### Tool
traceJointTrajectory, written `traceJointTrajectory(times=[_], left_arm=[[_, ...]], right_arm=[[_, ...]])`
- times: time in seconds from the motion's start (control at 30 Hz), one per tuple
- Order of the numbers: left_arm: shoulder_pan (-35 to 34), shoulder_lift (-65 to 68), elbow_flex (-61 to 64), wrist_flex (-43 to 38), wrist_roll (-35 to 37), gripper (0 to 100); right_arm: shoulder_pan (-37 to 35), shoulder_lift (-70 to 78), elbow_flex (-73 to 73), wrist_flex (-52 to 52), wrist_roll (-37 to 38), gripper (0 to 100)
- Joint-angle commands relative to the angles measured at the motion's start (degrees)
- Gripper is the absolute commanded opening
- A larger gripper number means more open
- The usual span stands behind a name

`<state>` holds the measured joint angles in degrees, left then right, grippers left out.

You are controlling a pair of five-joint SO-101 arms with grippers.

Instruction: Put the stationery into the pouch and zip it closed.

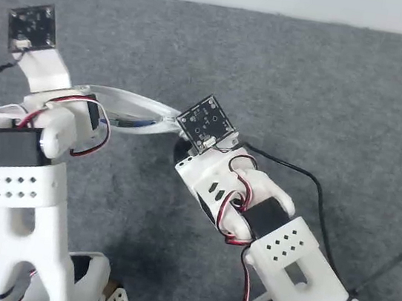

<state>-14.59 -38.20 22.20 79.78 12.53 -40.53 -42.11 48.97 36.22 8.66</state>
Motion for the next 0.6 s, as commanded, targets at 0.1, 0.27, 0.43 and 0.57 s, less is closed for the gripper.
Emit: traceJointTrajectory(times=[0.1, 0.27, 0.43, 0.57], left_arm=[[-0.09, -0.35, -0.22, -1.85, -0.35, 1], [-0.09, -0.35, -0.22, -1.85, -0.44, 1], [-0.09, -0.35, -0.22, -1.85, -0.44, 1], [-0.09, -0.35, -0.22, -1.85, -0.44, 1]], right_arm=[[0.57, -1.98, -0.70, -0.84, 1.14, 11.7], [0.57, -2.07, 2.90, -7.08, 1.23, 11.7], [0.57, -2.51, 4.75, -9.71, 6.15, 3.0], [0.31, -2.51, 4.66, -9.45, 6.33, 1.2]])
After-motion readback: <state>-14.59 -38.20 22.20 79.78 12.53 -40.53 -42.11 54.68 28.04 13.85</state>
